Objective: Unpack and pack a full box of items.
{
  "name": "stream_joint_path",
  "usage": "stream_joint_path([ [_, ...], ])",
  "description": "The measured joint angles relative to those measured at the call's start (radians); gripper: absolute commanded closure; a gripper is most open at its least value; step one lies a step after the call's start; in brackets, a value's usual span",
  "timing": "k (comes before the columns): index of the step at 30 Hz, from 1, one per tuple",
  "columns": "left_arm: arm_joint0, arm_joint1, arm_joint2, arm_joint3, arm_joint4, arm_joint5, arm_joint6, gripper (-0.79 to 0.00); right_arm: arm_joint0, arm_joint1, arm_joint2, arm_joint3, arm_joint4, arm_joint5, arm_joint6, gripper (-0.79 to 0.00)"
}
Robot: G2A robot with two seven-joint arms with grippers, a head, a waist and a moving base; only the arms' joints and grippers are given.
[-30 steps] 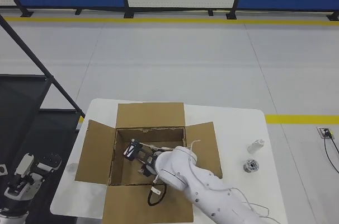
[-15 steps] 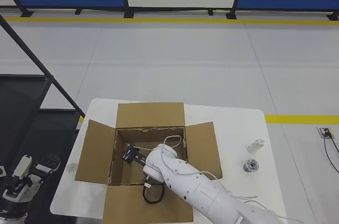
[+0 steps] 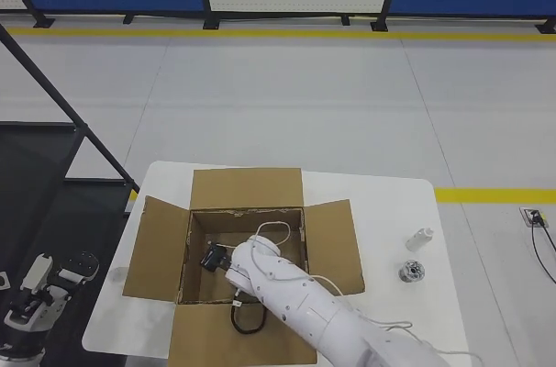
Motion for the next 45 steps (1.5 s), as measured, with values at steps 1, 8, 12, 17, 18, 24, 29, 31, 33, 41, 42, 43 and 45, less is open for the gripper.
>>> stream_joint_path([
  [1,0.0,0.0,0.0,0.0,0.0,0.0,0.0,-0.785,0.002,-0.006,-0.001,0.013,0.001,-0.002,-0.003,-0.329],
  [8,0.0,0.0,0.0,0.0,0.0,0.0,0.0,-0.785,0.023,-0.049,-0.003,0.109,0.006,-0.005,-0.029,-0.28],
  [12,0.0,0.0,0.0,0.0,0.0,0.0,0.0,-0.785,0.036,-0.067,0.006,0.163,0.02,-0.015,-0.043,-0.237],
  [17,0.0,0.0,0.0,0.0,0.0,0.0,0.0,-0.785,0.048,-0.08,0.018,0.21,0.037,-0.029,-0.058,0.0],
  [18,0.0,0.0,0.0,0.0,0.0,0.0,0.0,-0.785,0.051,-0.08,0.022,0.216,0.044,-0.034,-0.064,0.0],
  [24,0.0,0.0,0.0,0.0,0.0,0.0,0.0,-0.785,0.082,-0.079,0.05,0.216,0.088,-0.054,-0.08,0.0],
  [29,0.0,0.0,0.0,0.0,0.0,0.0,0.0,-0.785,0.123,-0.075,0.084,0.197,0.134,-0.069,-0.07,0.0],
  [31,0.0,0.0,0.0,0.0,0.0,0.0,0.0,-0.785,0.142,-0.072,0.103,0.188,0.16,-0.07,-0.052,0.0],
  [33,0.0,0.0,0.0,0.0,0.0,0.0,0.0,-0.785,0.158,-0.065,0.125,0.175,0.187,-0.069,-0.035,0.0],
  [41,0.0,0.0,0.0,0.0,0.0,0.0,0.0,-0.785,0.166,-0.013,0.191,0.067,0.207,-0.07,-0.014,0.0],
  [42,0.0,0.0,0.0,0.0,0.0,0.0,0.0,-0.785,0.16,0.001,0.203,0.033,0.199,-0.061,-0.017,0.0],
  [43,0.0,0.0,0.0,0.0,0.0,0.0,0.0,-0.785,0.153,0.013,0.214,0.002,0.189,-0.049,-0.018,0.0],
  [45,0.0,0.0,0.0,0.0,0.0,0.0,0.0,-0.785,0.128,0.046,0.243,-0.085,0.158,-0.011,-0.01,0.0],
])
